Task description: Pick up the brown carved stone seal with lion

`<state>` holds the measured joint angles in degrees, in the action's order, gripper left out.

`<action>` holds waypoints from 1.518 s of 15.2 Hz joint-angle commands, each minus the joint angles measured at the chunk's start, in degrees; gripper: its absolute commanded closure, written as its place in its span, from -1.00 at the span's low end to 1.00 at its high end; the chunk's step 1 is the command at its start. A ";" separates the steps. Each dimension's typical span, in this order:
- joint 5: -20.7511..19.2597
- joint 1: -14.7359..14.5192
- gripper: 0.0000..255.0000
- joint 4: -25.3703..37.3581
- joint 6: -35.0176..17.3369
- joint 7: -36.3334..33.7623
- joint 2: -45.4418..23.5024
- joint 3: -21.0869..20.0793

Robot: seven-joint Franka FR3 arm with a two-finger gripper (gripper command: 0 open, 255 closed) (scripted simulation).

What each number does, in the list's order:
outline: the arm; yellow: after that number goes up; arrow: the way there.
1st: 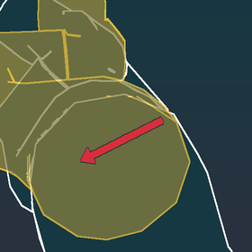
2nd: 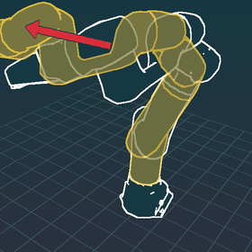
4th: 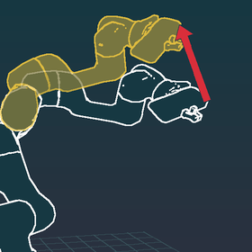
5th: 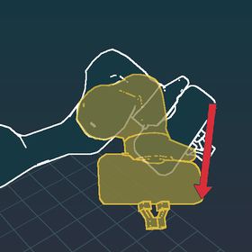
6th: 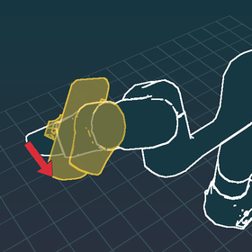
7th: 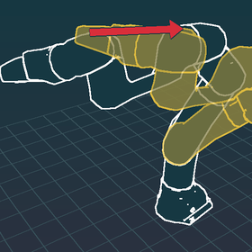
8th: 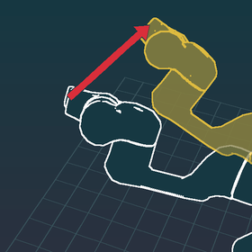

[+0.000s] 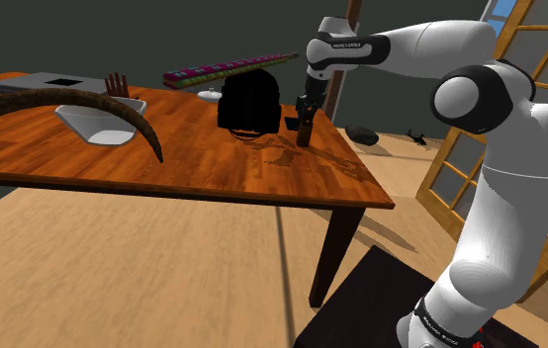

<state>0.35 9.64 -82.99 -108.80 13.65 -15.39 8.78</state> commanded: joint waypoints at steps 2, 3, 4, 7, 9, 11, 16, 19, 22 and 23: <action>0.00 0.03 1.00 -0.13 -0.14 0.05 -0.01 0.02; 0.00 0.03 1.00 -0.17 -0.16 0.05 0.01 0.02; 0.01 0.04 1.00 -0.16 -0.17 0.05 0.00 0.02; 0.01 0.03 1.00 -0.10 -0.15 0.03 -0.05 0.01; -0.02 -0.03 1.00 -0.21 -0.20 -0.04 0.01 -0.01; 0.02 0.02 1.00 1.56 1.41 0.01 -0.15 0.00; 0.17 0.19 1.00 6.55 5.62 0.16 -0.93 0.04; 0.29 0.33 1.00 9.91 8.28 0.26 -1.63 0.06; 0.46 0.50 1.00 13.64 11.08 0.37 -2.57 0.08; 0.52 0.57 1.00 14.98 12.06 0.42 -2.94 0.08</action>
<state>0.81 10.11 -69.47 -97.94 13.97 -18.05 8.84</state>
